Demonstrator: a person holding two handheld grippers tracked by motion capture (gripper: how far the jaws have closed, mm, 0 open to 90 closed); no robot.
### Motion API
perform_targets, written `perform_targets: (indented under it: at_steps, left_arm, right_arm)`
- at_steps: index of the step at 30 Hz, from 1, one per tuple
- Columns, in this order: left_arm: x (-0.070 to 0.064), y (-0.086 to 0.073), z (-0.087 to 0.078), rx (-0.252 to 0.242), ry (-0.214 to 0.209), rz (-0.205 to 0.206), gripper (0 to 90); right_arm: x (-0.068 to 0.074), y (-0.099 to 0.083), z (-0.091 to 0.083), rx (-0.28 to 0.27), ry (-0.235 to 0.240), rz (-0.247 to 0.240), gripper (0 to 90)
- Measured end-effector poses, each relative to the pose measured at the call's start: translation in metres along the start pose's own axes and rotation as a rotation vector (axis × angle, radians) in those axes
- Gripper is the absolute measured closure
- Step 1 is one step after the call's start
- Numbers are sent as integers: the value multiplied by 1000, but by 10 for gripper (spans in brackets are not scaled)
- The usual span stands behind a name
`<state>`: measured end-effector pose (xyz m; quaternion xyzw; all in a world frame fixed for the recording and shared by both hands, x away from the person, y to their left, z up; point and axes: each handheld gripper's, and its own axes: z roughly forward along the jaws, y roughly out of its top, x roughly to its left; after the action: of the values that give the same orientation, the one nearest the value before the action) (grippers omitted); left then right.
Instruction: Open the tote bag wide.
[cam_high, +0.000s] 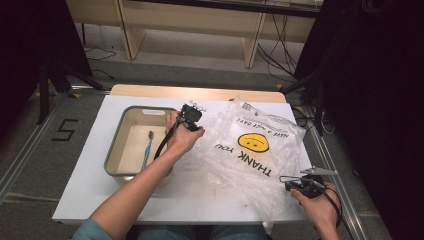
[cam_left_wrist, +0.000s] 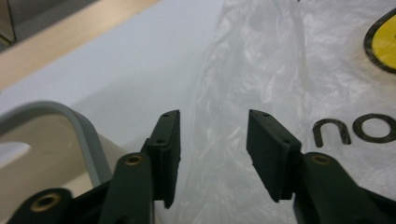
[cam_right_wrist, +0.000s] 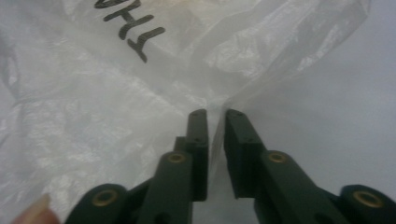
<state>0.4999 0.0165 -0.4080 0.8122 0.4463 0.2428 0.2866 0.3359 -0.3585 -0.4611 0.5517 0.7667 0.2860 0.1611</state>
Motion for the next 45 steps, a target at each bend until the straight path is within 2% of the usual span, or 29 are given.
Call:
perform_targets:
  at_steps: [3,5,7,8,9,10,11,14,15,16,17,18,19,20,21,24,31,40,45]
  left_arm:
    - [-3,0,-13,-39,-3,22,452]
    - [-5,0,-18,-48,-13,25,413]
    - [-10,-3,-34,-79,-51,48,400]
    - [-10,-3,-34,-79,-51,48,395]
    - [-13,-5,-40,-80,-77,45,395]
    - [-17,-8,-48,-81,-110,47,380]
    - [-21,-10,-52,-88,-130,46,377]
    - [-33,-20,-61,-87,-204,62,358]
    - [-33,-20,-61,-87,-204,62,351]
    - [-40,-28,-65,-92,-232,70,345]
    - [-40,-28,-65,-92,-232,70,346]
    - [-44,-35,-67,-86,-253,92,343]
    - [-46,-38,-68,-87,-266,92,340]
    - [-46,-38,-68,-87,-266,92,335]
    - [-47,-41,-68,-86,-271,99,334]
    - [-50,-53,-70,-81,-276,126,330]
    - [-55,-78,-71,-69,-299,171,327]
    - [-58,-98,-70,-77,-320,177,324]
    - [-58,-102,-66,-68,-318,176,360]
  right_arm:
    - [4,1,-5,-9,-14,-33,644]
    - [6,2,-13,-41,-46,-48,549]
    - [6,5,-23,-85,-88,-57,447]
    - [7,7,-27,-110,-134,-68,424]
    - [7,7,-27,-110,-134,-68,424]
    - [12,15,-35,-164,-168,-133,410]
    - [15,17,-36,-178,-160,-138,402]
    - [27,25,-34,-217,-95,-188,396]
    - [32,27,-31,-214,-72,-200,392]
    - [36,29,-28,-213,-54,-218,391]
    - [40,30,-25,-211,-40,-234,390]
    - [43,32,-22,-206,-23,-246,390]
    - [47,33,-19,-205,-6,-255,390]
    - [47,33,-19,-205,-6,-255,390]
    - [53,37,-13,-203,32,-275,391]
    - [61,42,-6,-201,78,-299,394]
    - [74,55,8,-178,118,-343,396]
    - [81,70,24,-154,172,-365,412]
    - [86,79,34,-123,199,-402,423]
